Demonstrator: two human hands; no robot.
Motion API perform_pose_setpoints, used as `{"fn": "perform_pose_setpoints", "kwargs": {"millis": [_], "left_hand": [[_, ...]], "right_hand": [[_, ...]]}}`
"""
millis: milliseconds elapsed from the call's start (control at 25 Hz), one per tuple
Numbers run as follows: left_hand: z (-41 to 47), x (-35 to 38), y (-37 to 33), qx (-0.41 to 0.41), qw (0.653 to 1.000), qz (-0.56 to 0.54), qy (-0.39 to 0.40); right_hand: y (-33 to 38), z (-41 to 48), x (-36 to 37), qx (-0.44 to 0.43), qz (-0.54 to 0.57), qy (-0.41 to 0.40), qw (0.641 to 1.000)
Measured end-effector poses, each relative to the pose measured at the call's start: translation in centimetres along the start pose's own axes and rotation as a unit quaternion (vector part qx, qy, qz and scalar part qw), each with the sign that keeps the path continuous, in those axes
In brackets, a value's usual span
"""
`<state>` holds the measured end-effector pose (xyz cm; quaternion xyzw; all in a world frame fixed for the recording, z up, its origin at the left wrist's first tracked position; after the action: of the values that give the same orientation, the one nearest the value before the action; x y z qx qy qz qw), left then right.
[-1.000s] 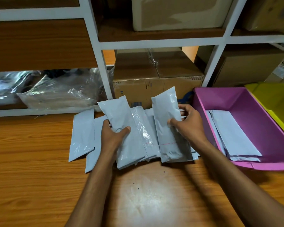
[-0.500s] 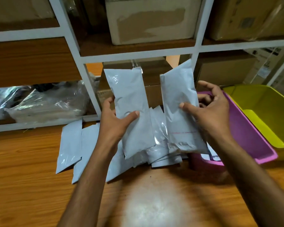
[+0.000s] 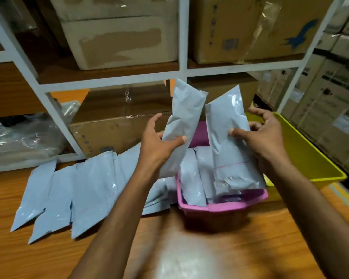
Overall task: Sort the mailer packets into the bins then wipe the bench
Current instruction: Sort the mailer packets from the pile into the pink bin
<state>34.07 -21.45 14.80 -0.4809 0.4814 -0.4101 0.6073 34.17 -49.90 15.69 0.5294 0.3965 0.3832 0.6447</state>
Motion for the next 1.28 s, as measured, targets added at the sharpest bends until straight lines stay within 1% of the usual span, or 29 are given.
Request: {"fn": "perform_pose_setpoints", "kwargs": {"millis": [80, 200, 360, 440, 560, 640, 800, 960, 1040, 1120, 1200, 1240, 1280], "left_hand": [[0.5, 1.7, -0.3, -0.004, 1.0, 0.005, -0.009], [1.3, 3.8, -1.9, 0.023, 0.998, 0.044, -0.025], [2.8, 5.5, -3.3, 0.029, 0.999, 0.018, -0.041], [3.3, 6.9, -1.7, -0.012, 0.999, 0.026, -0.02], [3.0, 8.3, 2.7, -0.085, 0.995, 0.044, 0.007], [2.9, 8.1, 4.7, -0.099, 0.993, 0.059, 0.005], [3.9, 6.6, 6.5, -0.087, 0.992, 0.086, -0.018], [4.6, 8.1, 6.9, -0.072, 0.979, 0.19, 0.035], [5.0, 9.2, 7.3, -0.07, 0.968, 0.236, 0.053], [5.6, 10.3, 8.1, -0.08, 0.961, 0.255, 0.073], [5.9, 11.6, 9.3, -0.11, 0.956, 0.25, 0.109], [5.9, 12.3, 9.7, -0.12, 0.949, 0.263, 0.125], [5.8, 12.8, 10.0, -0.116, 0.936, 0.305, 0.133]], "right_hand": [[-1.7, 1.6, -1.0, 0.004, -0.025, 0.004, 1.0], [-3.6, 3.9, -1.5, 0.005, -0.07, 0.023, 0.997], [-4.6, 5.9, -0.9, -0.004, -0.143, 0.04, 0.989], [-5.3, 6.2, -0.1, -0.001, -0.172, 0.053, 0.984], [-6.6, 5.8, 0.9, 0.015, -0.201, 0.067, 0.977], [-7.5, 5.6, 1.5, 0.02, -0.201, 0.071, 0.977], [-9.5, 5.4, 2.6, 0.053, -0.202, 0.086, 0.974], [-10.7, 6.0, 3.5, 0.052, -0.243, 0.095, 0.964], [-11.0, 6.4, 4.2, 0.054, -0.276, 0.107, 0.954], [-11.7, 6.8, 5.0, 0.07, -0.318, 0.125, 0.937], [-12.4, 7.0, 5.9, 0.08, -0.353, 0.14, 0.922], [-12.7, 6.9, 6.3, 0.077, -0.375, 0.145, 0.912], [-12.8, 6.8, 6.6, 0.062, -0.404, 0.148, 0.901]]}}
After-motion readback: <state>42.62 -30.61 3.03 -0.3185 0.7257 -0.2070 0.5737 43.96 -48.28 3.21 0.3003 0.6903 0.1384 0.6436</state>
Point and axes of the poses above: each hand's wrist, its own z-axis towards the middle knuckle, its own x-axis out of the palm, y = z × x, the point moved 9 cm from there along z, towards the middle knuckle, and after that the axes turned 1 degree about -y, right-handed, at the moved point
